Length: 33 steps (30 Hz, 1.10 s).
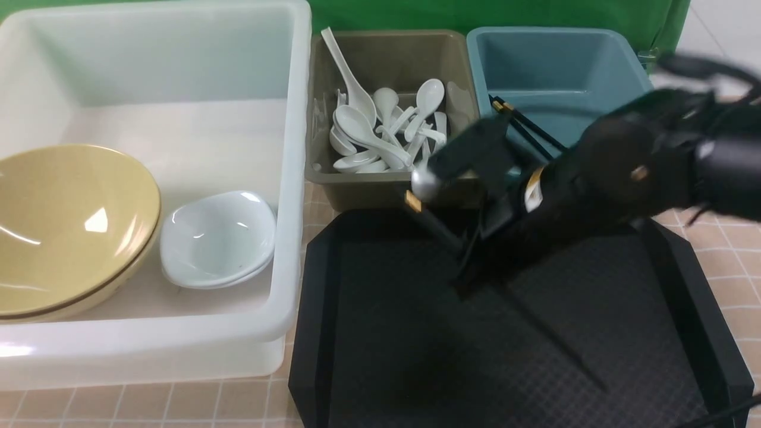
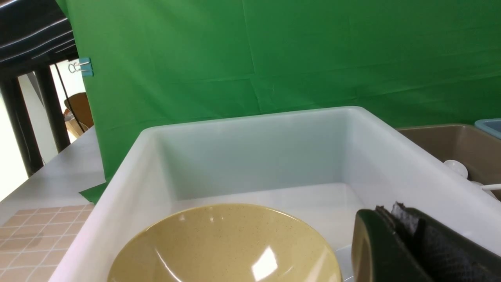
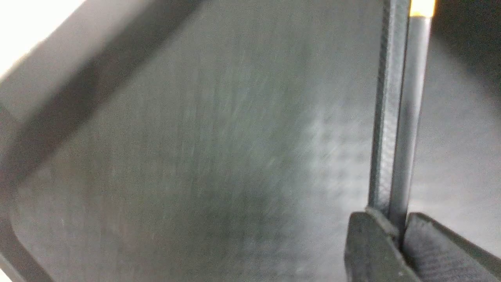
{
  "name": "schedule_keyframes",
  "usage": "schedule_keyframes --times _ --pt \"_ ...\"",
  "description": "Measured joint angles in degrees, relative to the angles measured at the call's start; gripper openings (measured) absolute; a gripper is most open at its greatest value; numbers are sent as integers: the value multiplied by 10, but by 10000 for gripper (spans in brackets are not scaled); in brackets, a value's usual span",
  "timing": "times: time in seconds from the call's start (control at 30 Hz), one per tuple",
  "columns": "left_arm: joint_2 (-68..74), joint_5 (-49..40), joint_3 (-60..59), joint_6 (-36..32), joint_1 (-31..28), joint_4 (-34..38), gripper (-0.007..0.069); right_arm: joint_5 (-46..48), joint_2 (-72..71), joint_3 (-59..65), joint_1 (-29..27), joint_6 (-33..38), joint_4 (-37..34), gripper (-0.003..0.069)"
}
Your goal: On brown table put chopsticks spoon bowls plates into blue grey white boxes.
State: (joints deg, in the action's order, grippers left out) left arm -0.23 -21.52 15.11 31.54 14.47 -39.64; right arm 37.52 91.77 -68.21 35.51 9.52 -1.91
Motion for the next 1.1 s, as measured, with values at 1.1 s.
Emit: schedule_keyframes --times 1.1 --pt "0 0 0 0 0 -4 2 -574 230 -65 -212 -141 75 279"
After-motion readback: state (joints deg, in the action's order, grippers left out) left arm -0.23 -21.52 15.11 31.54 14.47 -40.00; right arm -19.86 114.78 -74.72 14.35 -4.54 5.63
